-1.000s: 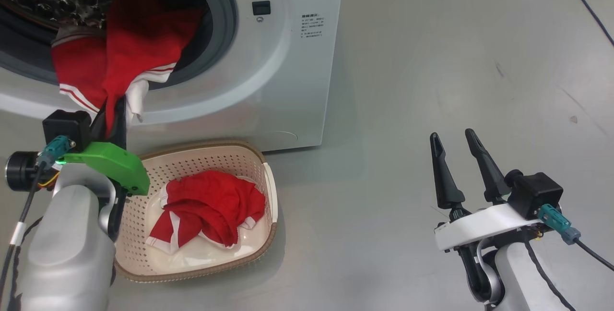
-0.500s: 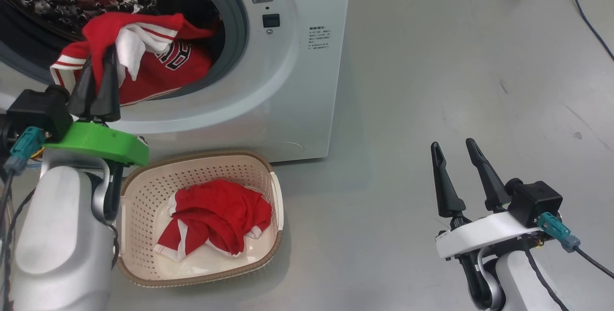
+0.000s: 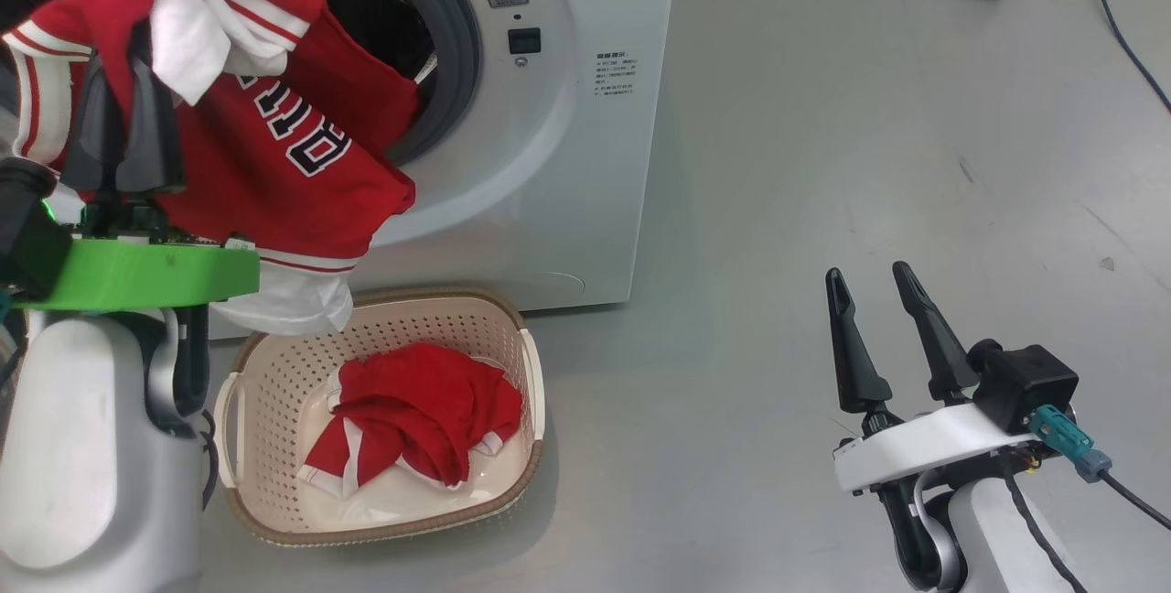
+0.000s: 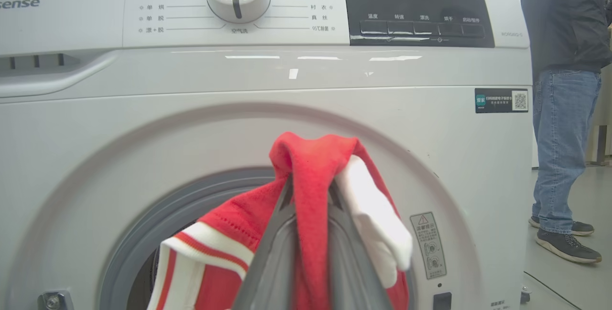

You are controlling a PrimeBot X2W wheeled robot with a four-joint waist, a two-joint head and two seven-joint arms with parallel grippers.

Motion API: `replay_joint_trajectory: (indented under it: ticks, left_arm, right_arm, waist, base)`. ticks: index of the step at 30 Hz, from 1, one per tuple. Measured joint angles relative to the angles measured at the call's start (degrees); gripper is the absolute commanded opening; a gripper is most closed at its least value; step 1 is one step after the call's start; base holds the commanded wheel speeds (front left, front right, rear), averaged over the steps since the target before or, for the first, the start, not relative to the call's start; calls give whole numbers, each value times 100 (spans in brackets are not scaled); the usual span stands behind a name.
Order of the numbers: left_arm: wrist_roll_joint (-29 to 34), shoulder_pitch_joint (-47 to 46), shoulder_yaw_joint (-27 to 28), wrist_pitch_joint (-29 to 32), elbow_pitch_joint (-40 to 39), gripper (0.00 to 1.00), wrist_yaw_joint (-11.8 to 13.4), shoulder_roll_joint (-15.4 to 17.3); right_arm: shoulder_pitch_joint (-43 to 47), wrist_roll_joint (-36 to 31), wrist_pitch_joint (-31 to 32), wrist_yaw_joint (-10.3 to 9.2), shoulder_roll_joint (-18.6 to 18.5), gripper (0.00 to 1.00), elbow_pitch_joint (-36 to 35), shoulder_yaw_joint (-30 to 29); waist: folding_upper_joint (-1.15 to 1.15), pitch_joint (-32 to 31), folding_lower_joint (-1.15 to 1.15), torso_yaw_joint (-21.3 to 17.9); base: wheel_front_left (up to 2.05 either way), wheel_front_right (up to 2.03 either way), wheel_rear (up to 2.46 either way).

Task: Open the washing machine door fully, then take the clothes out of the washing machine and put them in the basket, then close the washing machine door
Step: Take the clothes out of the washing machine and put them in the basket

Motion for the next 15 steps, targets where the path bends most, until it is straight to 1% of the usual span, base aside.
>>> replay_joint_trajectory:
  ticks: [13,15]
  left_arm:
    - [33,241,44,-32,-1133,0,-1,-78]
    - [33,269,25,-32,-1174,0,-1,-81]
  right_arm:
    - [19,0,0,0,0,100,-35,-3]
    - [24,-1,0,0,0,100,-36,-3]
  waist:
    - [0,12,0,37]
    - [0,12,0,44]
  base:
    - [0,0,0]
    - [0,0,0]
